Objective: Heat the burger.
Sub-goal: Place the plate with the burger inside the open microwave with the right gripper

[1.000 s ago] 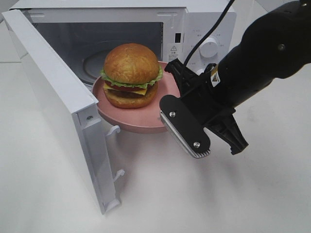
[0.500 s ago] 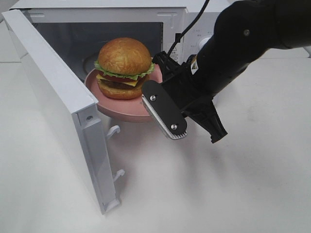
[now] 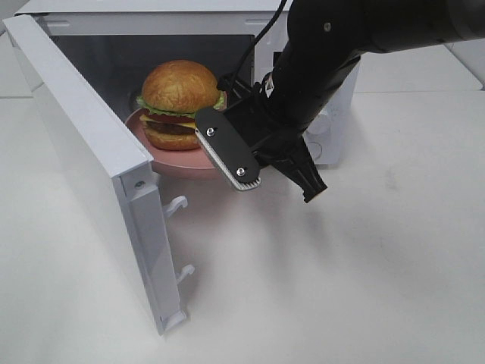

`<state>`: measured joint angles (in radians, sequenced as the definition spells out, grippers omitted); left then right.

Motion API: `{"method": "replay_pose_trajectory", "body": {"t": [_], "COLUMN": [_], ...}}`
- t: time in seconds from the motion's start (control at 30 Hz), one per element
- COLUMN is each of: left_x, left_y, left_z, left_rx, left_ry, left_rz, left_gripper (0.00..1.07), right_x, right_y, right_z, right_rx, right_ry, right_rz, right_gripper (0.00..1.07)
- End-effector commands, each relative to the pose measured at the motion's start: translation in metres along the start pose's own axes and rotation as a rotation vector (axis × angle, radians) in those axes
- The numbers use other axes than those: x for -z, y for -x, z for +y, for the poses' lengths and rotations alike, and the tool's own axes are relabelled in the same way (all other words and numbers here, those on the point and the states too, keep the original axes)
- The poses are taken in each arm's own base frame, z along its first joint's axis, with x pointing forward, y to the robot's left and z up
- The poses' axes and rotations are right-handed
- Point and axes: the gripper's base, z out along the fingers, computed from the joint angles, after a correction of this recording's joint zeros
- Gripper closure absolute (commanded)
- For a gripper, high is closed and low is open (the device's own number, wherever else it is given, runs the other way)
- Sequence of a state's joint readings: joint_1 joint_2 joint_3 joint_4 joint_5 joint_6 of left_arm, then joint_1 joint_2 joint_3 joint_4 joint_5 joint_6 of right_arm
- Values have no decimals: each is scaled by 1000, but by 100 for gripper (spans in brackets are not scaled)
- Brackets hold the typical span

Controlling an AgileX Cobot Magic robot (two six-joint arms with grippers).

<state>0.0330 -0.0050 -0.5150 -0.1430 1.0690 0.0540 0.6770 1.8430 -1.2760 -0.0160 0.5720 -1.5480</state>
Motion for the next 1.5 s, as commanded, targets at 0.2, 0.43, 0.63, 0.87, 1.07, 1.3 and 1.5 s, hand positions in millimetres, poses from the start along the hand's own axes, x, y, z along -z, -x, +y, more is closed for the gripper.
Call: {"method": "replay_pose_trajectory", "body": {"t": [0.2,0.43,0.63,0.87,1.07,1.3,1.5], "left_x": [1,1,1,1,1,1,1], "left_y": [0,0,0,0,0,0,0], "left_z": [-1,-1,-1,-1,-1,-1,-1], "left_rx": [8,8,8,8,8,8,8], "left_ry": [-2,-2,-2,-2,-2,-2,-2], "left_rz": [-10,-10,-10,-10,-10,-10,-10], "left_gripper": [7,7,7,7,7,7,7], "right_x": [3,-4,-10,-20,-30,-46,-49], "right_y": [0,-1,-1,-1,-1,-3,-4], "right_z": [-24,-38,-46,-56,-67,-83,-97], "right_rx": [-27,-40,-44,-51,-66,-83,-115], "right_ry": [-101,-120,-129,-138,-147,-153,-188], "right_rz": [-4,10,10,9,8,29,37], "right_gripper": [107,107,107,107,107,107,107]}}
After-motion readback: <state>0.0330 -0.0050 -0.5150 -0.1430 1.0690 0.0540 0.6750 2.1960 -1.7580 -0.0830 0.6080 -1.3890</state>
